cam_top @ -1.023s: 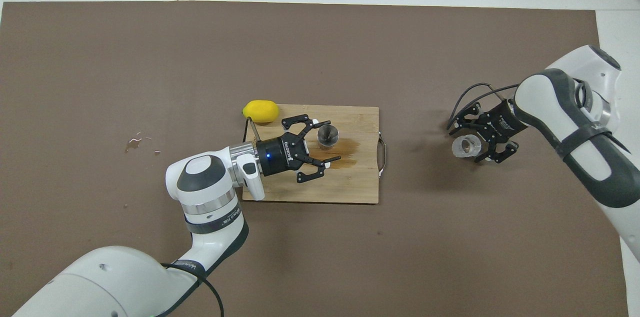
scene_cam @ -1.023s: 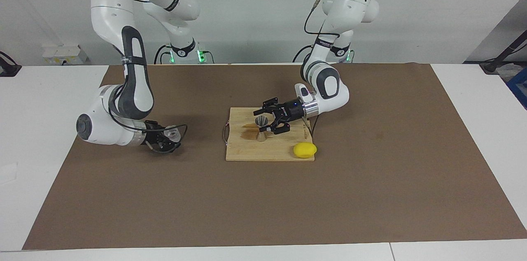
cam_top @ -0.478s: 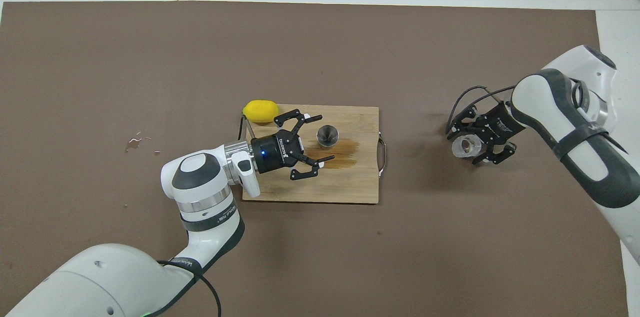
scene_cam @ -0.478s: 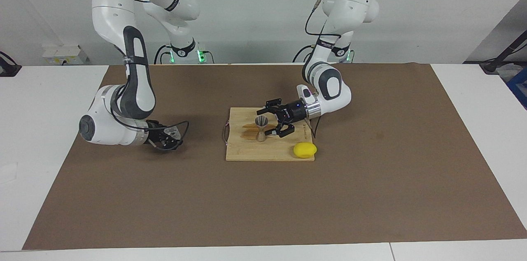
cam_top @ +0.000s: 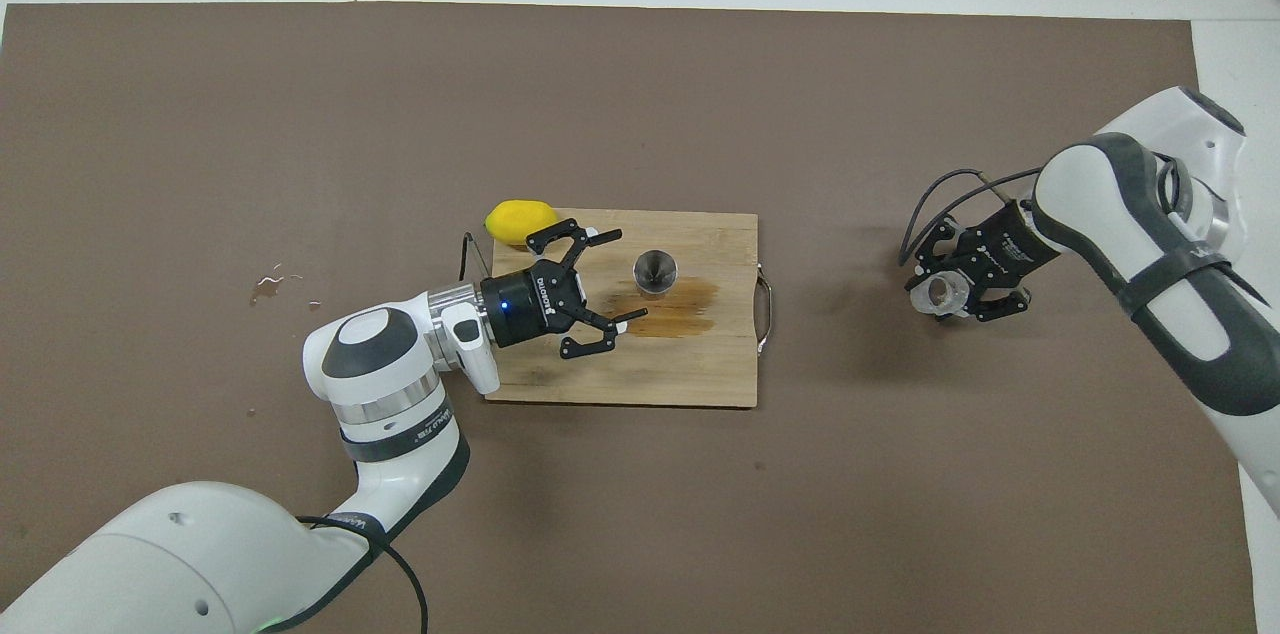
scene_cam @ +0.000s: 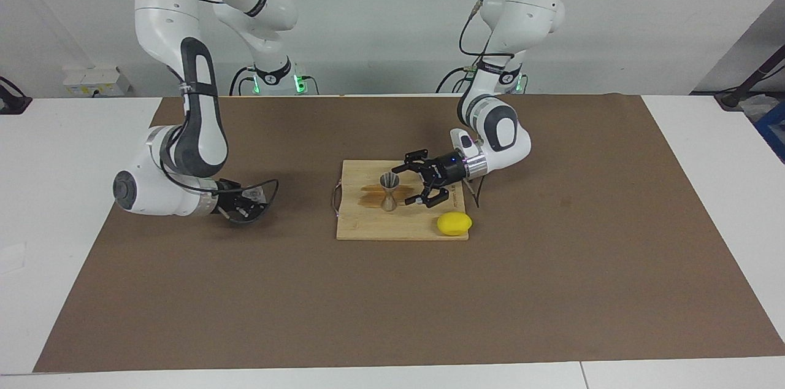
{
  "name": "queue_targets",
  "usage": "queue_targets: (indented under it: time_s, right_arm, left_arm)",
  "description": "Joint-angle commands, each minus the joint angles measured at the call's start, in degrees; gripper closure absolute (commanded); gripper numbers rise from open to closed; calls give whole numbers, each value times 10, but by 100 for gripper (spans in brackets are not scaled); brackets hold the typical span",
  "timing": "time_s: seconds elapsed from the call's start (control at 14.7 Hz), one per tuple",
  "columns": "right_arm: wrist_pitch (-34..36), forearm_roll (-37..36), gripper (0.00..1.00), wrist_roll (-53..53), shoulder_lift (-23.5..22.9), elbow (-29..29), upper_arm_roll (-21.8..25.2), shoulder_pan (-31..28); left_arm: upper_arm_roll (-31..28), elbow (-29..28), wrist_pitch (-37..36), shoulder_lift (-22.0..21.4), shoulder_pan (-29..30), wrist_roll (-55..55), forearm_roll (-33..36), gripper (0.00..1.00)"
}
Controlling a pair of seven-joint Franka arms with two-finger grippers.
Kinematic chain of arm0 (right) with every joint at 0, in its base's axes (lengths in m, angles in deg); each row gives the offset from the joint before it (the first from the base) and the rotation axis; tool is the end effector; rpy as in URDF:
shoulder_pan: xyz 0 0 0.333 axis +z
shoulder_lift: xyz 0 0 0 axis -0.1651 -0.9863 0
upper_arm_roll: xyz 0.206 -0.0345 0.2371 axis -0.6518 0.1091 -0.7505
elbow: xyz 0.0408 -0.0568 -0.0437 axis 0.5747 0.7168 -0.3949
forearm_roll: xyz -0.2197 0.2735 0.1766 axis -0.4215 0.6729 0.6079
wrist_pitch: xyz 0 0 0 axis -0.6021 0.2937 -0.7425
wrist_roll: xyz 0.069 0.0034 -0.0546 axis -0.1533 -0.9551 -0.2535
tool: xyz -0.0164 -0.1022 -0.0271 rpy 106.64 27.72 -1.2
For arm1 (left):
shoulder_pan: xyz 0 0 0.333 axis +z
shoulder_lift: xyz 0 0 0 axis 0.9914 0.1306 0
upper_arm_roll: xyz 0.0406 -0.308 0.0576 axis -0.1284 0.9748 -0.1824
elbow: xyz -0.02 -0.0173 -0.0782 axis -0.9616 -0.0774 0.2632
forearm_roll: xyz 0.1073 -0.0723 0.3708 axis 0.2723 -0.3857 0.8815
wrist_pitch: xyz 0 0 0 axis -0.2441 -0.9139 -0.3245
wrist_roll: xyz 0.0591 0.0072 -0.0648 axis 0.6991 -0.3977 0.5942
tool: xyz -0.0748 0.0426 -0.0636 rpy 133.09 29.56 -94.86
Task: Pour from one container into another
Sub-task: 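Lift the glass cup with the right gripper while the left gripper retracts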
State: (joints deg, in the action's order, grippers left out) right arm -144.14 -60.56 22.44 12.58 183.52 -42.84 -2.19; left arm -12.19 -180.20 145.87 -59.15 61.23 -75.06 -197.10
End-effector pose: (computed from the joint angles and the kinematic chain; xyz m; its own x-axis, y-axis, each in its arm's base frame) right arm 0.6091 -0.0331 0.2676 0.5520 -0.6104 -0.5681 -0.7454 -0.6666 -0.0080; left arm 0.4962 -0.2818 0.2450 0.0217 -0.0892 0.9958 -0.9707 -0.2401 -0.0003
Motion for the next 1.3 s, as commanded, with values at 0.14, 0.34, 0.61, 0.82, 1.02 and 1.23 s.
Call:
queue_targets:
  time_s: [0.14,0.34,0.61,0.82,1.02,1.23]
  right_arm:
    - [8,39,100,125,32,-4,-3,-3]
    - [1,72,100,217,55,-4,-4,6]
    - [-26,73,100,327,86,-4,-4,53]
    - [-57,81,100,413,102,-4,-4,96]
    - [-95,81,100,481,110,-5,-4,135]
    - [-146,80,100,554,111,-8,-4,172]
  left_arm:
    - [0,-58,-23,-56,30,-1,41,0]
    - [-1,-65,-27,-69,55,0,83,0]
    - [-1,-90,-41,-101,94,3,137,0]
    - [-2,-103,-42,-134,124,5,191,0]
    - [-3,-104,-44,-199,183,59,313,0]
    - [-3,-100,-93,-256,247,154,437,0]
